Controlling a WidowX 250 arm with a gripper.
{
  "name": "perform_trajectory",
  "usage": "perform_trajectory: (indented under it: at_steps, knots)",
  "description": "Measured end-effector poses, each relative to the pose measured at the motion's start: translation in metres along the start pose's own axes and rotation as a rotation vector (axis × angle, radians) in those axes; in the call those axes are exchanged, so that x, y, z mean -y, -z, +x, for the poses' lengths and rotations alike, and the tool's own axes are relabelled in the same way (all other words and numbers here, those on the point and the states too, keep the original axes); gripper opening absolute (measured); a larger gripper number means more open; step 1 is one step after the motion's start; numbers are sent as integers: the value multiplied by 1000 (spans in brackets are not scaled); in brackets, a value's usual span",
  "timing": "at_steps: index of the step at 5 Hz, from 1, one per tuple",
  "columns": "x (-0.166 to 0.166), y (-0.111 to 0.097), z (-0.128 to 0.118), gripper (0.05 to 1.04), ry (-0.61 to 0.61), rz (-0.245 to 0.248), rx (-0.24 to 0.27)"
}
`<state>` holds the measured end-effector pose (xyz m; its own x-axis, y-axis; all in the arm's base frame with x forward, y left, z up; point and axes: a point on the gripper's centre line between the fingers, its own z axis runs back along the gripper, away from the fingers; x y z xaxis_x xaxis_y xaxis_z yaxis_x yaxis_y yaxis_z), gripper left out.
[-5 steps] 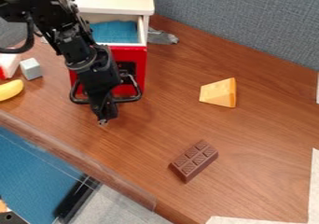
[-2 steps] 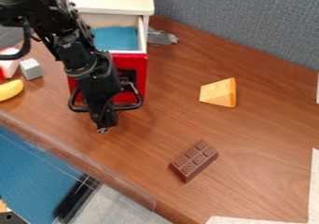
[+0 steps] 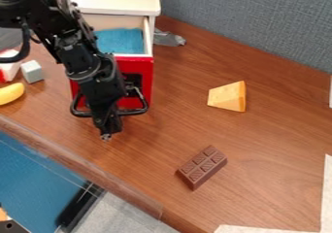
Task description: Open the drawer
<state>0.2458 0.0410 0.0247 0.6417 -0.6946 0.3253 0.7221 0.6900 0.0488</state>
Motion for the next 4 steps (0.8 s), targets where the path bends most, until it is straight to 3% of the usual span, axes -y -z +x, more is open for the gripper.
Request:
perform_trajectory:
  at_steps: [2, 3, 4]
  knots:
    - [1, 1, -1, 200, -5, -4, -4]
    - [1, 0, -2, 449, 0, -7, -6]
    - [2, -3, -1, 766, 11, -16, 2]
